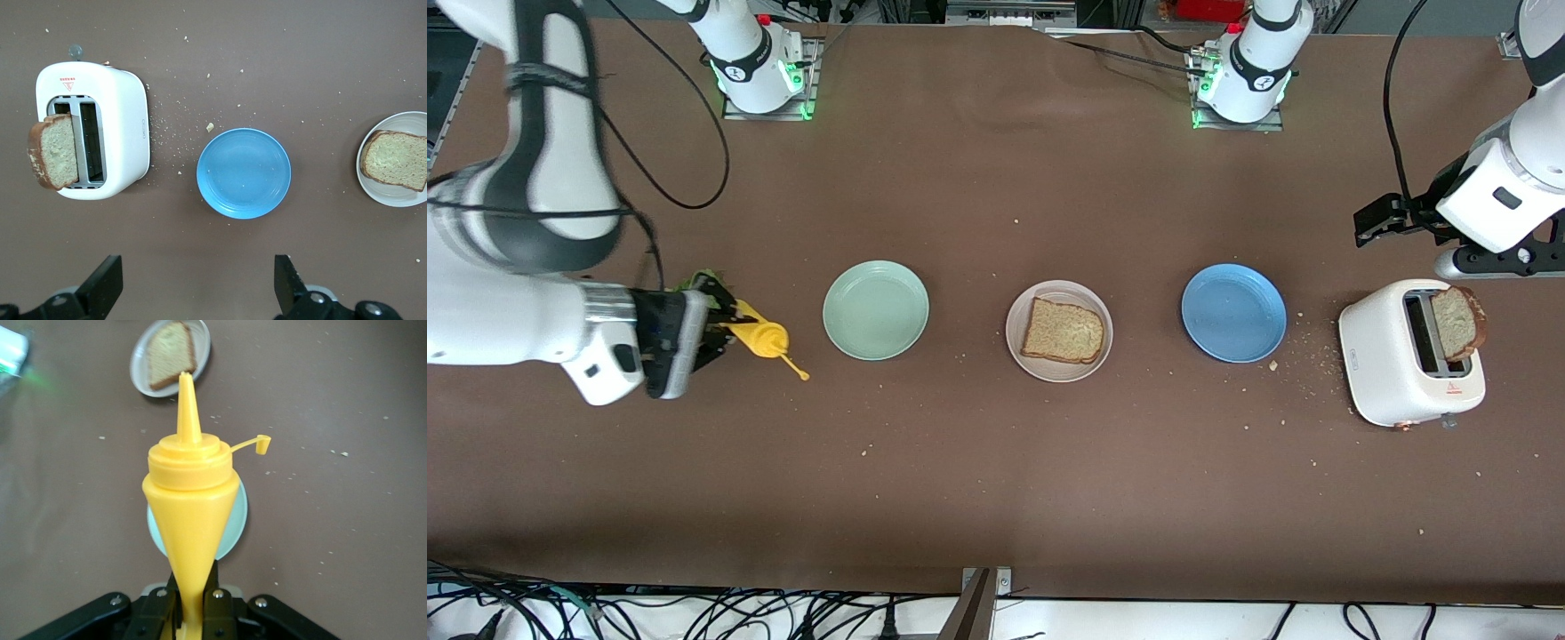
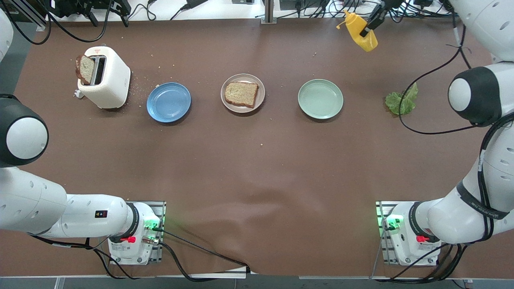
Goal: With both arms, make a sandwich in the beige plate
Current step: 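Carry the mustard bottle back beside the lettuce and set it down, then open the right gripper and draw it back from the mustard bottle, then lower the right gripper onto the green lettuce leaf and close it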
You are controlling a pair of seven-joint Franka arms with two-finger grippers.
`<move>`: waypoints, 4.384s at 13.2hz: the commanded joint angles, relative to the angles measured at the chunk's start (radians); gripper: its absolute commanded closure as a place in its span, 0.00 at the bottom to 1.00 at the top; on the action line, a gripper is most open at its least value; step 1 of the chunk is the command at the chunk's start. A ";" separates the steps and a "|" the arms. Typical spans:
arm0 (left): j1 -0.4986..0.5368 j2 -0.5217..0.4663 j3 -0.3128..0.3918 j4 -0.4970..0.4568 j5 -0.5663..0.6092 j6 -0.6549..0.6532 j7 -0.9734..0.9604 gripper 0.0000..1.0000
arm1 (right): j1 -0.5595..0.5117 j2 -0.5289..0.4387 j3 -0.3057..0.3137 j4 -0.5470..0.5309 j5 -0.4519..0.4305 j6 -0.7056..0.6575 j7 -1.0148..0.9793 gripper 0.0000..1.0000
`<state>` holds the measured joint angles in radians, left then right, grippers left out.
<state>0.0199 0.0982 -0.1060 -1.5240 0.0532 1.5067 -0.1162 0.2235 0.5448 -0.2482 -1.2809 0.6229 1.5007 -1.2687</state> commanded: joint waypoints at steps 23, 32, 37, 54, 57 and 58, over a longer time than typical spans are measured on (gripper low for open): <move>-0.001 -0.009 0.002 -0.005 -0.023 -0.011 -0.010 0.00 | -0.265 0.251 0.026 -0.439 0.443 -0.077 -1.250 0.36; -0.001 -0.011 0.002 -0.005 -0.023 -0.011 -0.011 0.00 | -0.289 0.227 -0.141 -0.292 0.299 -0.129 -0.885 0.02; -0.003 -0.011 0.002 -0.007 -0.023 -0.011 -0.011 0.00 | -0.276 0.103 -0.218 -0.120 0.109 -0.128 -0.452 0.02; -0.003 0.003 0.000 -0.001 -0.021 -0.033 -0.014 0.00 | 0.111 -0.219 -0.207 -0.488 -0.543 0.339 0.701 0.01; 0.002 0.003 0.000 -0.001 -0.023 -0.033 -0.010 0.00 | 0.111 -0.256 -0.203 -0.716 -0.543 0.594 0.703 0.01; 0.000 0.005 0.002 -0.001 -0.023 -0.034 -0.011 0.00 | 0.112 -0.258 -0.203 -0.774 -0.543 0.689 0.703 0.01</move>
<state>0.0193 0.1035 -0.1073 -1.5255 0.0532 1.4851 -0.1164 0.3225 0.3730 -0.4570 -1.8793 0.1044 2.0356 -0.5899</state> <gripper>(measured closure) 0.000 0.009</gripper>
